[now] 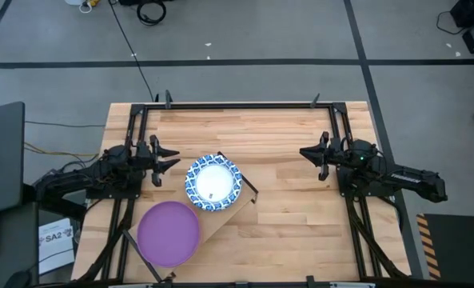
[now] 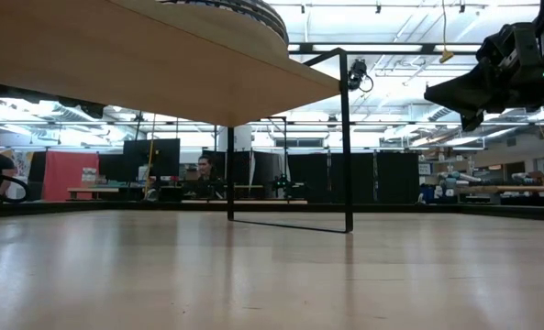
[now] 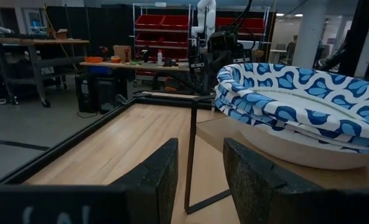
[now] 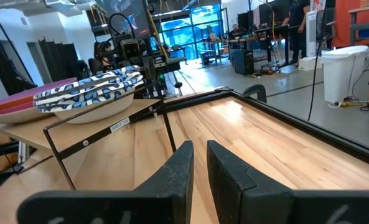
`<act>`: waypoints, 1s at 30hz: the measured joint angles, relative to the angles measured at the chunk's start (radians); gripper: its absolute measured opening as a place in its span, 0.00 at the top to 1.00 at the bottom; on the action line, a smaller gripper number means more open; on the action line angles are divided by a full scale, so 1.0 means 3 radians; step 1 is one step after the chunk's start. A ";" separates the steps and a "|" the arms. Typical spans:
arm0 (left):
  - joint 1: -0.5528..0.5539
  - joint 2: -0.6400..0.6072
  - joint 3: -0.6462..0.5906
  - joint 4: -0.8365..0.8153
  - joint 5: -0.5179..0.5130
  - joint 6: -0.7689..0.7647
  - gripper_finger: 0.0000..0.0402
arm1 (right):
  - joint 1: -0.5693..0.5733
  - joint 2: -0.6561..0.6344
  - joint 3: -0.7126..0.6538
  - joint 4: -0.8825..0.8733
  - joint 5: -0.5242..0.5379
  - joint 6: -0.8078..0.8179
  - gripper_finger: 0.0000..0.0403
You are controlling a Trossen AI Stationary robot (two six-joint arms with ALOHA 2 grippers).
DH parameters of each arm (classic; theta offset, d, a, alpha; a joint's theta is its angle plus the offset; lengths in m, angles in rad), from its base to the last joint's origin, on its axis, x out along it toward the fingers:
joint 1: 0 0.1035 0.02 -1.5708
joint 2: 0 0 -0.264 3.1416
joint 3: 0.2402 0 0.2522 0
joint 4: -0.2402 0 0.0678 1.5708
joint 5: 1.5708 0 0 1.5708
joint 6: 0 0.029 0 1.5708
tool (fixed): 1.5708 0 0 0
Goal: Place and stack plates onto a shelf
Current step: Return to Home Position
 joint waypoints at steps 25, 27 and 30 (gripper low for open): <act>-0.0190 0.0000 -0.0003 0.0246 0.0014 -0.0118 0.67 | 0.0001 0.0000 0.0001 0.0001 -0.0001 -0.0006 0.87; -0.0341 0.0000 -0.0003 0.0238 0.0017 -0.0257 0.67 | 0.0000 0.0000 0.0001 0.0003 -0.0001 -0.0006 0.87; -0.0536 0.0000 -0.0003 0.0239 0.0020 -0.0349 0.67 | 0.0000 0.0000 0.0001 0.0002 -0.0001 -0.0006 0.87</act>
